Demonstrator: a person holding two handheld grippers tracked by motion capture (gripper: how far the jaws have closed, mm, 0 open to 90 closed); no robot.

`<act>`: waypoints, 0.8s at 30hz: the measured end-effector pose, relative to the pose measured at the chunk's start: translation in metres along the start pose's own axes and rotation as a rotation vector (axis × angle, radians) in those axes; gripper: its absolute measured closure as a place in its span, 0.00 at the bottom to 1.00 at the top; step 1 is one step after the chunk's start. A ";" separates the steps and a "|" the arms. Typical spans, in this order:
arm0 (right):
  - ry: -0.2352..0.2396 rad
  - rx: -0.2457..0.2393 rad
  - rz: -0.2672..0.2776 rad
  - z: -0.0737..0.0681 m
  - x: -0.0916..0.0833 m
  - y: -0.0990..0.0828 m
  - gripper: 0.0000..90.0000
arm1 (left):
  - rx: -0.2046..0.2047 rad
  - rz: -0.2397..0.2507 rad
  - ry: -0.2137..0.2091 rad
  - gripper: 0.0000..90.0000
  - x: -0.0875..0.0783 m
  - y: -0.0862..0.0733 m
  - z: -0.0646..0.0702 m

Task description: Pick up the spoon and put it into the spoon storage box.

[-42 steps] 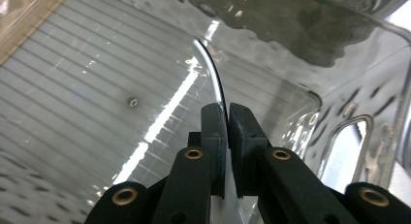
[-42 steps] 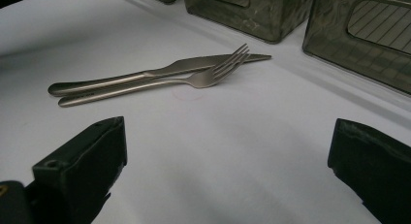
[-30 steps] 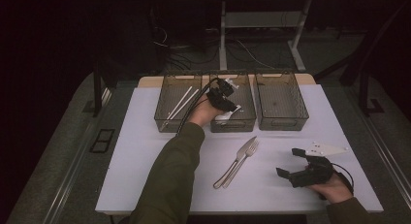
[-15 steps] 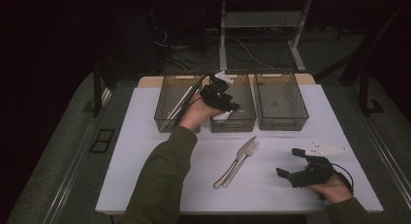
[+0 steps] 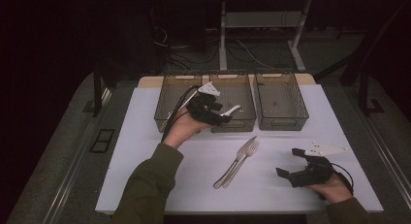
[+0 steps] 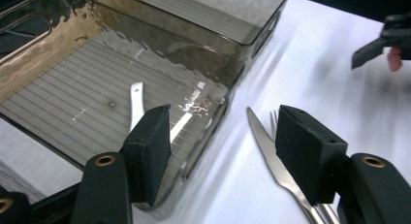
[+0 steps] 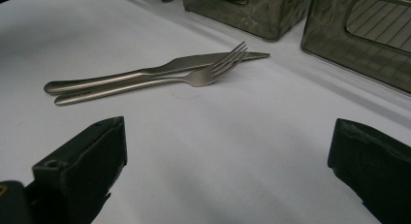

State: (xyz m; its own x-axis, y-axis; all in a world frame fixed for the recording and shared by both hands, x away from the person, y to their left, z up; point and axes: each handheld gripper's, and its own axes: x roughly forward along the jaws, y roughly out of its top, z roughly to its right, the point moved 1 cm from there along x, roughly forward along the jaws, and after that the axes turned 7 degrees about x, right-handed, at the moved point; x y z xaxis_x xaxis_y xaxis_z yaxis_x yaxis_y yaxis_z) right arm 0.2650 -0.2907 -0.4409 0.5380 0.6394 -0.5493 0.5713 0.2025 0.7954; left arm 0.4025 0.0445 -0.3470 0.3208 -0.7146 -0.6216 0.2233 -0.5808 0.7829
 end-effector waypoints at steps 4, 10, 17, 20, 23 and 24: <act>-0.003 0.003 0.000 0.000 0.000 0.000 0.01 | 0.004 0.016 0.001 0.39 -0.006 -0.011 0.009; -0.003 0.002 -0.002 0.001 0.000 0.000 0.01 | 0.006 0.014 0.000 0.36 -0.010 -0.033 0.020; -0.005 0.006 0.001 0.001 0.000 0.000 0.01 | -0.009 0.017 0.012 0.34 -0.013 -0.053 0.035; -0.005 0.003 0.003 0.001 -0.001 0.000 0.01 | -0.009 0.018 0.014 0.33 -0.015 -0.061 0.042; -0.006 0.004 0.002 0.001 -0.001 0.000 0.01 | -0.016 0.022 0.013 0.33 -0.017 -0.070 0.046; -0.005 0.004 0.002 0.001 -0.001 0.000 0.01 | -0.015 0.024 0.013 0.33 -0.017 -0.073 0.048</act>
State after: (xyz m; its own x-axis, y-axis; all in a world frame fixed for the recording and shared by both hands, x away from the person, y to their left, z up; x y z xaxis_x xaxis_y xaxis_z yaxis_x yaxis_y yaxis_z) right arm 0.2650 -0.2917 -0.4409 0.5428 0.6359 -0.5487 0.5725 0.1979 0.7957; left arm 0.3366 0.0801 -0.3944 0.3379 -0.7233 -0.6022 0.2287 -0.5576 0.7980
